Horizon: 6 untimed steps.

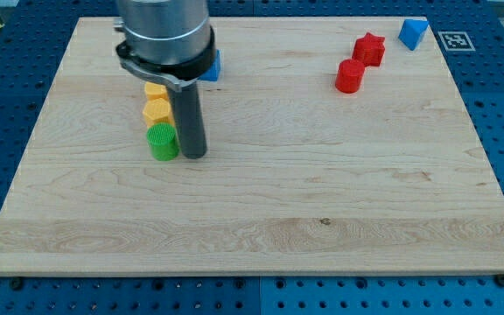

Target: Align the yellow blocks under the green star

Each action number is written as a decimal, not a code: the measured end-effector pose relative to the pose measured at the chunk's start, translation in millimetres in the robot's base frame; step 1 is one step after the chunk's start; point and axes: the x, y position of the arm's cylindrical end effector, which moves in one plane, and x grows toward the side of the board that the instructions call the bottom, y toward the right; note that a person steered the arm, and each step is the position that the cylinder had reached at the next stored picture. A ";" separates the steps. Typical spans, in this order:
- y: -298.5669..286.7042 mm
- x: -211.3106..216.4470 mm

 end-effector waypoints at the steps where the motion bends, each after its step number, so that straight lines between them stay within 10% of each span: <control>1: 15.3 -17.3; 6: -41.3 -53.8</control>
